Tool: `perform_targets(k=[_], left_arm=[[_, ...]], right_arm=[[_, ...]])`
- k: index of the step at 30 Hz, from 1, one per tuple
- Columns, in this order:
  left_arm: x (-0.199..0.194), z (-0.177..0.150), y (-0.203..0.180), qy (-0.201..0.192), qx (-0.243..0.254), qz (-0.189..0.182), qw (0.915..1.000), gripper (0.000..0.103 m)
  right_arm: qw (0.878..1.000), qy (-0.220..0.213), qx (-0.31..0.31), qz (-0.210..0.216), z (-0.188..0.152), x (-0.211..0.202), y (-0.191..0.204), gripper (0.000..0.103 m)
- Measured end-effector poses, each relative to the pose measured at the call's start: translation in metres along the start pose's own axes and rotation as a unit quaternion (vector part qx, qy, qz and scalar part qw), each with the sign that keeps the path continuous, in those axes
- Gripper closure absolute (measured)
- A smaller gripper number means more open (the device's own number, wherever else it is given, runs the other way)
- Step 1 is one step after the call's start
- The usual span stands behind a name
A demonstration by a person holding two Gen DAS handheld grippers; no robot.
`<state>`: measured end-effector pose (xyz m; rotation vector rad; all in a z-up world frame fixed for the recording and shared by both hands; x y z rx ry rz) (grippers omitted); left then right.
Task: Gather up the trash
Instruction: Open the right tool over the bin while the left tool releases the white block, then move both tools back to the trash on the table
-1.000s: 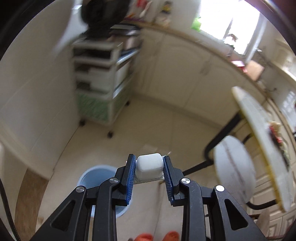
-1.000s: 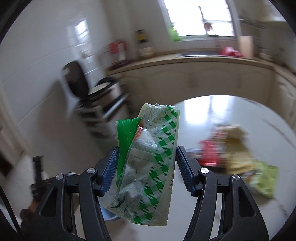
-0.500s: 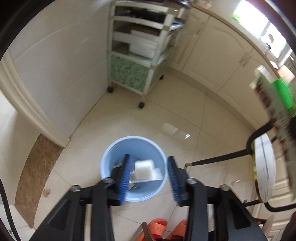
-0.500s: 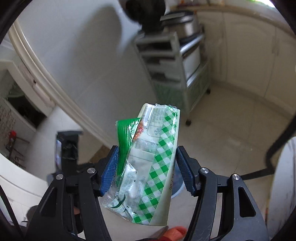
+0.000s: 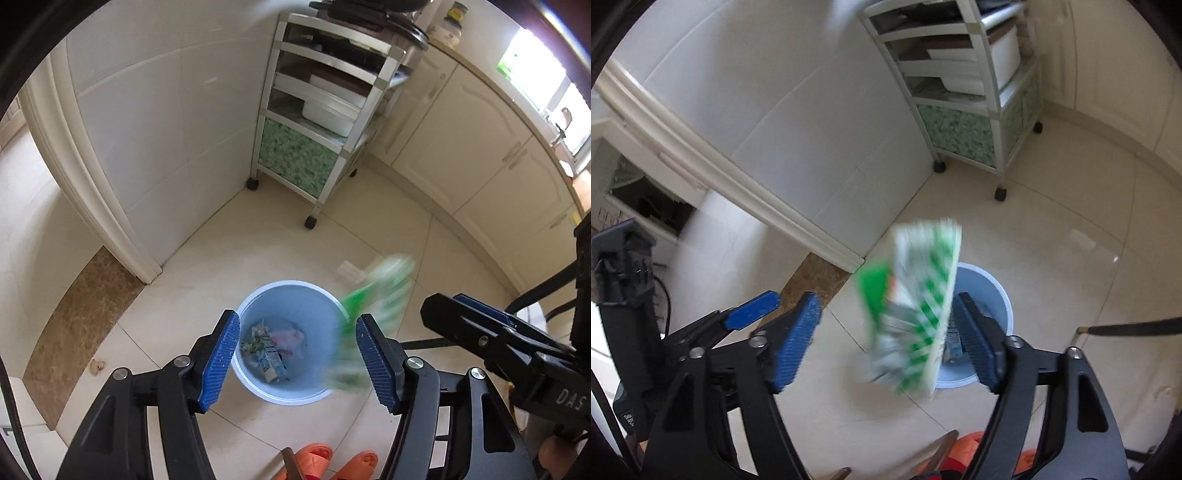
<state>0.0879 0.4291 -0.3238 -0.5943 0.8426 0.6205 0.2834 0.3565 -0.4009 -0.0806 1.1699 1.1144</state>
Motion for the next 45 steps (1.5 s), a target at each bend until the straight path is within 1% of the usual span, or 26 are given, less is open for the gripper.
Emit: perform_targets(k=[1,4,6,8,10,11,13,16,17,20,21,22,23,25,26,28,29,32,33,35,38,39,41,43,45], left_arm=[[-0.003,0.000,-0.002,-0.003,0.001,-0.003,1.0000,0.041],[-0.016,0.000,-0.011,-0.014,0.009,-0.011,0.9998,0.041],[-0.022,0.001,-0.021,-0.020,0.018,-0.020,0.9994,0.041],[-0.031,0.001,-0.032,-0.029,0.028,-0.032,0.9987,0.041],[-0.041,0.002,-0.044,-0.040,0.040,-0.044,0.9975,0.041],[-0.046,0.003,-0.048,-0.046,0.044,-0.048,0.9968,0.041],[-0.059,0.003,-0.062,-0.060,0.055,-0.061,0.9948,0.041],[-0.082,0.001,-0.085,-0.084,0.077,-0.079,0.9904,0.038],[-0.091,-0.001,-0.091,-0.091,0.084,-0.086,0.9886,0.038],[-0.117,-0.005,-0.118,-0.118,0.111,-0.102,0.9815,0.036],[-0.128,-0.008,-0.130,-0.130,0.124,-0.109,0.9777,0.034],[-0.138,-0.010,-0.141,-0.139,0.133,-0.121,0.9739,0.029],[-0.146,-0.013,-0.152,-0.146,0.141,-0.131,0.9704,0.028],[-0.164,-0.019,-0.178,-0.166,0.164,-0.152,0.9605,0.027],[-0.171,-0.022,-0.189,-0.171,0.175,-0.160,0.9562,0.025],[-0.187,-0.029,-0.220,-0.183,0.199,-0.184,0.9450,0.023],[-0.193,-0.030,-0.233,-0.187,0.208,-0.193,0.9404,0.019],[-0.203,-0.042,-0.281,-0.195,0.252,-0.217,0.9227,0.015],[-0.204,-0.050,-0.301,-0.192,0.273,-0.224,0.9157,0.015],[-0.199,-0.059,-0.331,-0.183,0.296,-0.240,0.9060,0.012],[-0.191,-0.080,-0.374,-0.165,0.339,-0.257,0.8898,0.011],[-0.185,-0.089,-0.390,-0.153,0.356,-0.258,0.8850,0.011],[-0.177,-0.100,-0.412,-0.134,0.373,-0.263,0.8795,0.011],[-0.166,-0.112,-0.431,-0.118,0.386,-0.258,0.8775,0.011],[-0.155,-0.121,-0.449,-0.107,0.397,-0.258,0.8742,0.011]], right_arm=[[1.000,-0.005,-0.001,-0.004,0.001,-0.002,0.002,0.029],[0.999,-0.032,-0.012,-0.036,0.002,-0.025,0.002,0.026],[0.995,-0.066,-0.021,-0.066,0.005,-0.054,0.002,0.018],[0.990,-0.102,-0.027,-0.089,0.008,-0.084,0.002,0.017],[0.984,-0.140,-0.035,-0.107,0.011,-0.120,0.004,0.013],[0.979,-0.163,-0.038,-0.120,0.011,-0.144,0.005,0.010],[0.971,-0.197,-0.039,-0.132,0.010,-0.178,0.007,0.008],[0.957,-0.243,-0.039,-0.152,0.006,-0.230,0.007,0.006],[0.953,-0.254,-0.040,-0.163,0.004,-0.245,0.007,0.003],[0.935,-0.290,-0.032,-0.200,-0.006,-0.293,0.001,0.000],[0.932,-0.293,-0.027,-0.211,-0.005,-0.307,0.002,0.000],[0.927,-0.302,-0.020,-0.220,-0.007,-0.321,-0.001,0.000],[0.921,-0.315,-0.013,-0.227,-0.010,-0.339,-0.006,0.000],[0.912,-0.331,0.002,-0.242,-0.016,-0.368,-0.018,0.000],[0.905,-0.342,0.011,-0.253,-0.021,-0.385,-0.025,0.000],[0.888,-0.363,0.025,-0.280,-0.031,-0.417,-0.041,0.000],[0.880,-0.372,0.037,-0.294,-0.037,-0.435,-0.050,0.000],[0.858,-0.386,0.075,-0.332,-0.058,-0.479,-0.086,0.000],[0.851,-0.384,0.090,-0.348,-0.065,-0.493,-0.101,0.000],[0.839,-0.382,0.122,-0.368,-0.083,-0.516,-0.129,0.000],[0.830,-0.373,0.153,-0.386,-0.108,-0.543,-0.163,0.000],[0.828,-0.370,0.160,-0.390,-0.115,-0.549,-0.174,0.000],[0.828,-0.356,0.172,-0.398,-0.127,-0.558,-0.193,0.000],[0.827,-0.343,0.179,-0.408,-0.139,-0.565,-0.211,0.000],[0.829,-0.331,0.188,-0.409,-0.151,-0.568,-0.227,0.000]])
Point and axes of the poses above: each gripper's, at about its wrist camera, not at the fingertips, and x roughly the way its jaws point, y to its left, z to its top, the point moved 3 cm from there along x, roughly the way its jaws point, and after that the axes turned 7 degrees about -y, right-handed, at the moved point
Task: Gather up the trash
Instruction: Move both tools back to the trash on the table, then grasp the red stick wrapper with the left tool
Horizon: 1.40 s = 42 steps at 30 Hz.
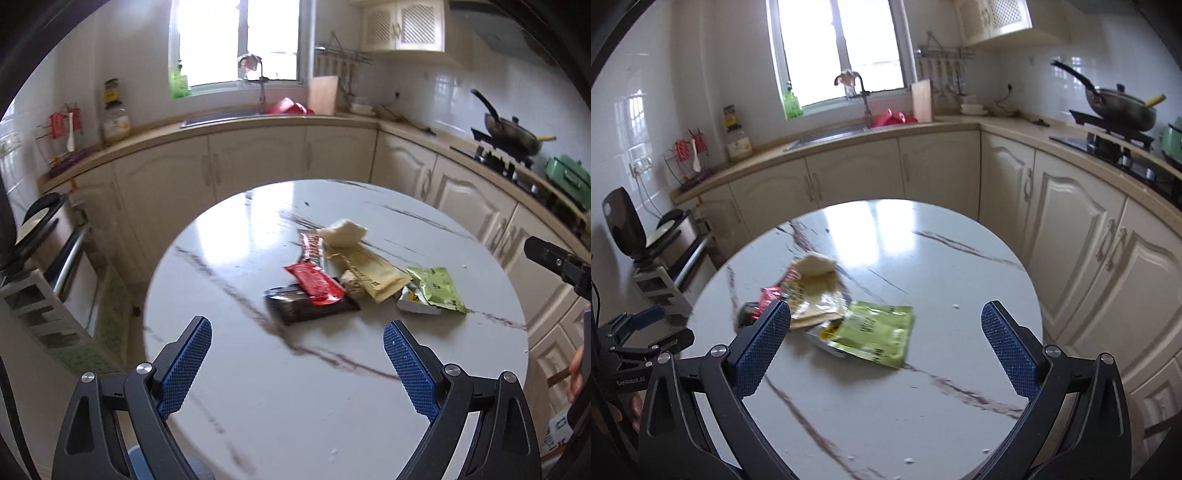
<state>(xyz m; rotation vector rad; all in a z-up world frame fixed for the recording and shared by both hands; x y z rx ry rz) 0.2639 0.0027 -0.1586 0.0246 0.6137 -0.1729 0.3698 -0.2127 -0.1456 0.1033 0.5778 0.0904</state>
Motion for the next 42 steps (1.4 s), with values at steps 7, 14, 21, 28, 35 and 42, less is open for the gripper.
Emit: perform_targets(k=[7,14,21,28,35,42], left_arm=[[0.077,0.028,-0.019,0.048,0.004,0.009,0.9988,0.013],[0.158,0.065,-0.003,0.081,0.011,0.032,0.9961,0.021],[0.209,0.083,0.015,0.088,-0.011,0.005,0.9960,0.044],[0.218,0.072,0.025,0.103,-0.017,-0.008,0.9945,0.054],[0.218,0.073,0.019,0.089,0.001,-0.018,0.9959,0.088],[0.200,0.077,0.028,0.059,-0.042,-0.064,0.9953,0.097]], right_arm=[[0.999,0.047,0.002,0.001,-0.019,0.035,-0.027,0.000],[0.998,0.066,-0.007,0.011,-0.023,0.062,-0.022,0.000],[0.997,0.076,-0.017,0.020,-0.020,0.086,-0.014,0.000],[0.996,0.081,-0.028,0.029,-0.017,0.098,0.000,0.000],[0.994,0.094,-0.049,0.031,-0.018,0.111,0.018,0.000],[0.990,0.108,-0.086,0.032,-0.015,0.128,0.040,0.000]])
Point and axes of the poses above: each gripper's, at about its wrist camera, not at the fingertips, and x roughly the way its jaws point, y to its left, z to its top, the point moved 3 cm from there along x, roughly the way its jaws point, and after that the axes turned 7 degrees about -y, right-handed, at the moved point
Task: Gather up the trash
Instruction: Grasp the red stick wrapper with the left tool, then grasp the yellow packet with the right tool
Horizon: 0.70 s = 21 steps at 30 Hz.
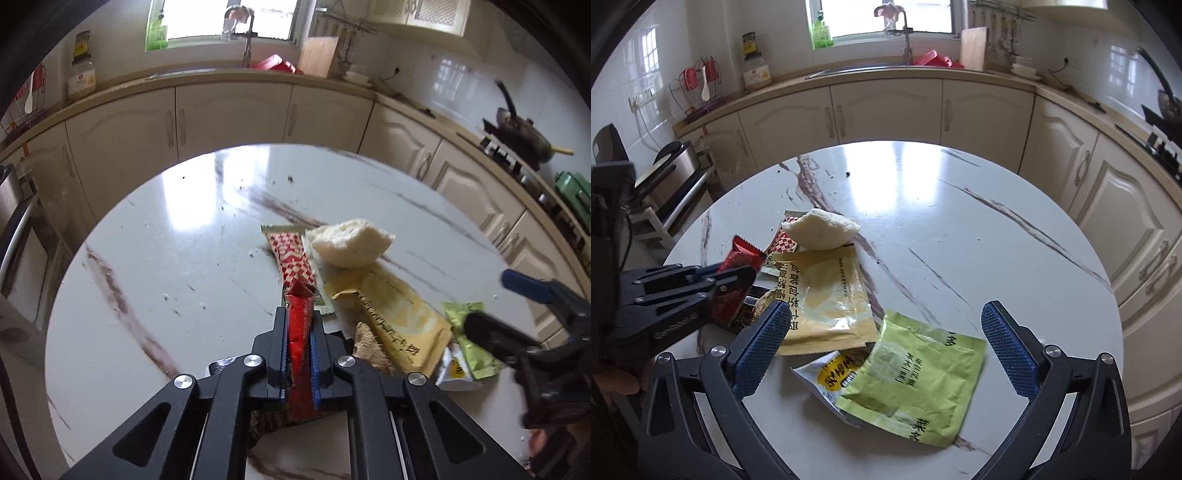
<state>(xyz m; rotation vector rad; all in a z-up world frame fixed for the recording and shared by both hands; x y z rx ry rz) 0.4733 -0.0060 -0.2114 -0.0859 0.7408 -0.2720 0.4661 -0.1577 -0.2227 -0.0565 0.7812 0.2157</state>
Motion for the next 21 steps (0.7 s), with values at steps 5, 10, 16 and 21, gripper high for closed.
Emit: perform_targets(k=[5,10,16,21], left_arm=[[-0.029,0.002,0.012,-0.026,-0.013,-0.001,0.9996,0.097],[-0.056,-0.007,0.021,-0.038,-0.013,0.011,0.9991,0.097],[-0.085,-0.020,0.033,-0.046,-0.015,0.018,0.9987,0.097],[-0.101,-0.030,0.039,-0.048,-0.026,0.017,0.9983,0.097]], right_arm=[[0.999,0.023,-0.032,0.019,0.007,0.021,0.021,0.000],[0.996,0.063,-0.052,0.019,0.015,0.057,0.048,0.001],[0.995,0.095,-0.036,0.008,0.015,0.083,0.049,0.022],[0.995,0.095,-0.041,-0.001,0.015,0.080,0.043,0.043]])
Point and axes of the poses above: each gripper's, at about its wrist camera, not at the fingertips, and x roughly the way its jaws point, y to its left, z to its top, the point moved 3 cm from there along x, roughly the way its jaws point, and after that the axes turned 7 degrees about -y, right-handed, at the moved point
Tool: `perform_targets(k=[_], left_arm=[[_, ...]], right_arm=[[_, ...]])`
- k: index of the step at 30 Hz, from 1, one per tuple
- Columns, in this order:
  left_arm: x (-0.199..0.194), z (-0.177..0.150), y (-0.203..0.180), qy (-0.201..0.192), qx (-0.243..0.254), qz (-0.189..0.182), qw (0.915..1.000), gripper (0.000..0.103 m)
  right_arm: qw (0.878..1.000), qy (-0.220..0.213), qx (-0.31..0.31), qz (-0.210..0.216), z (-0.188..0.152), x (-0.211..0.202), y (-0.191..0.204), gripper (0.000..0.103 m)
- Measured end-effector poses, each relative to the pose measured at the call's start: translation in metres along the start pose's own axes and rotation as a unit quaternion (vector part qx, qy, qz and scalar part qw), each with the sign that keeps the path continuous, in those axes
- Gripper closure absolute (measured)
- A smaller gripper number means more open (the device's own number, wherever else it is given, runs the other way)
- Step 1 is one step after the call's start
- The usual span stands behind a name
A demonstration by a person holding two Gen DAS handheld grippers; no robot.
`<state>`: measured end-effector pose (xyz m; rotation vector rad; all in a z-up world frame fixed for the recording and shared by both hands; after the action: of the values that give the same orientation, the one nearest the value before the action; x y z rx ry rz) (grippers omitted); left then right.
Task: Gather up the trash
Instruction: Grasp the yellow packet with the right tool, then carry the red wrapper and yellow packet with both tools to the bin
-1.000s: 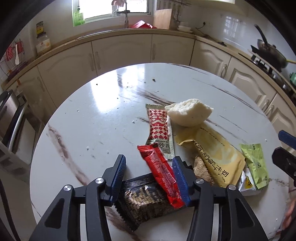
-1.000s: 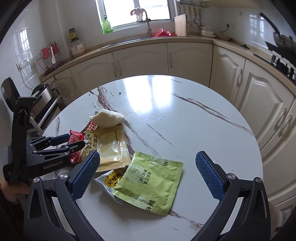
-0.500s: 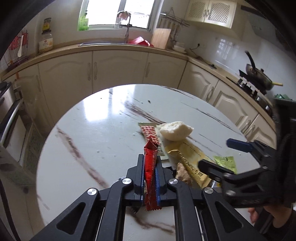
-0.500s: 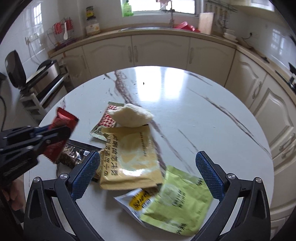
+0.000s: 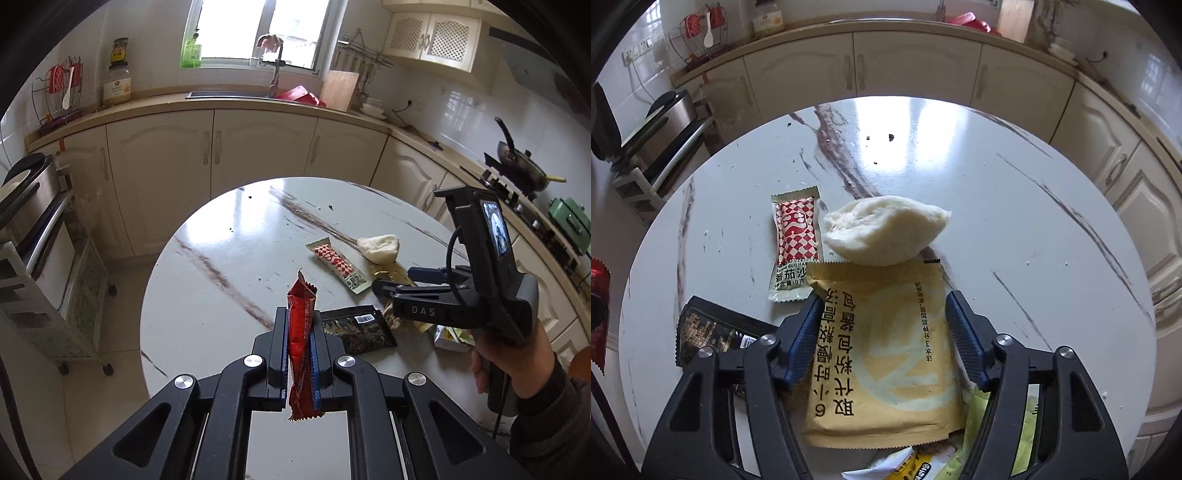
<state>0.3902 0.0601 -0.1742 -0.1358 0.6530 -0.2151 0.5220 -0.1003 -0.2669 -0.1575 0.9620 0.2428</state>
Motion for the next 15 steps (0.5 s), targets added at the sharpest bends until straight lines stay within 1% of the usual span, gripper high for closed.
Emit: perform_targets(k=[1,2,3,4,5,6,8,10,15], left_arm=[[-0.002,-0.001,0.000,0.000,-0.001,-0.001,1.0000,0.097],[-0.005,-0.002,0.001,0.000,-0.001,-0.002,1.0000,0.097],[-0.008,-0.003,0.000,-0.001,-0.001,-0.005,1.0000,0.097],[-0.011,-0.003,0.001,-0.001,-0.001,-0.007,1.0000,0.097],[-0.011,0.001,0.003,0.000,-0.001,-0.007,1.0000,0.097],[-0.014,0.000,0.003,-0.001,-0.002,-0.007,1.0000,0.097],[-0.018,-0.001,0.004,-0.001,-0.002,-0.010,0.9999,0.097],[-0.025,-0.002,0.005,-0.003,-0.002,-0.011,0.9999,0.097],[-0.043,-0.008,0.016,-0.006,-0.009,-0.020,0.9997,0.097]], right_arm=[[1.000,0.001,-0.002,0.001,-0.001,-0.001,-0.001,0.044],[1.000,0.001,-0.001,0.002,-0.001,-0.002,-0.002,0.047],[1.000,-0.003,0.000,0.003,0.000,-0.003,-0.002,0.059],[1.000,-0.007,0.003,0.013,-0.001,-0.005,-0.002,0.062],[1.000,-0.013,0.006,0.020,0.001,-0.010,-0.003,0.073],[0.999,-0.021,0.011,0.028,0.002,-0.016,-0.005,0.090],[0.999,-0.024,0.009,0.024,0.003,-0.021,-0.004,0.090],[0.999,-0.027,0.013,0.032,0.001,-0.026,-0.006,0.090],[0.997,-0.068,0.032,0.035,-0.002,-0.055,-0.014,0.092]])
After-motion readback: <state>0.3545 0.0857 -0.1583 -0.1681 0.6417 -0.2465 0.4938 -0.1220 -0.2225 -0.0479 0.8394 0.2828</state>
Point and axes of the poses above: each gripper's, at about its wrist camera, not at the fingertips, and x roughly the way its jaws point, y to its left, z to its top, the point moved 3 cm from there along x, roughly the way its jaws point, and after that the axes turned 7 degrees about -y, right-handed, at the moved point
